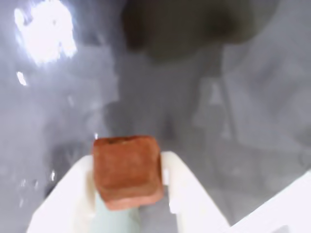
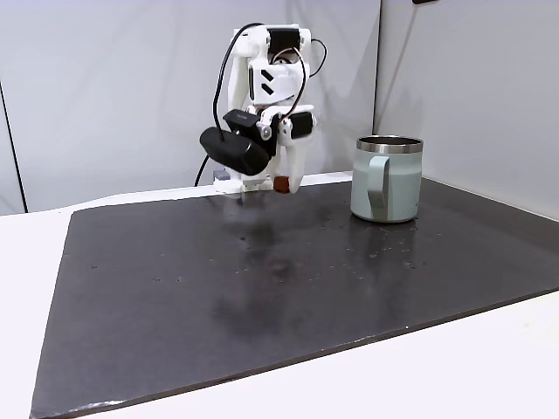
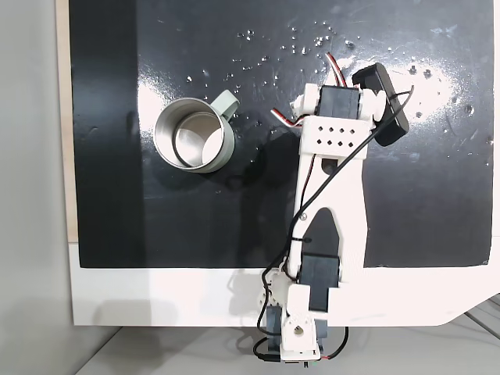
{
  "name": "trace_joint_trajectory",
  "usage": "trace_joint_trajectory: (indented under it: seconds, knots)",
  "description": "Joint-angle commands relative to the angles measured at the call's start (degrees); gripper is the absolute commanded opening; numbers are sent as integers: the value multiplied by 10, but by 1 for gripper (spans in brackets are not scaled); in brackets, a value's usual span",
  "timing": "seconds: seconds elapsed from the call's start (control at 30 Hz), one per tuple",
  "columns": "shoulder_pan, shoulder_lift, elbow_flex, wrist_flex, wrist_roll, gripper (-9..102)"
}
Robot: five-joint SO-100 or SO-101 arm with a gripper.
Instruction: Grasp a cube and put it in the cup.
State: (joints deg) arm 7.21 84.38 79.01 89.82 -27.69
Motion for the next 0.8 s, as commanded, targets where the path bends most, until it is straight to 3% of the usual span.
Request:
trace_joint_trajectory:
  seconds: [0.0, 0.5, 0.77]
  knots:
    - [-19, 100, -33, 32, 11, 9]
    - [-25, 229, -124, 129, 23, 9]
    - [-114, 236, -135, 130, 78, 8]
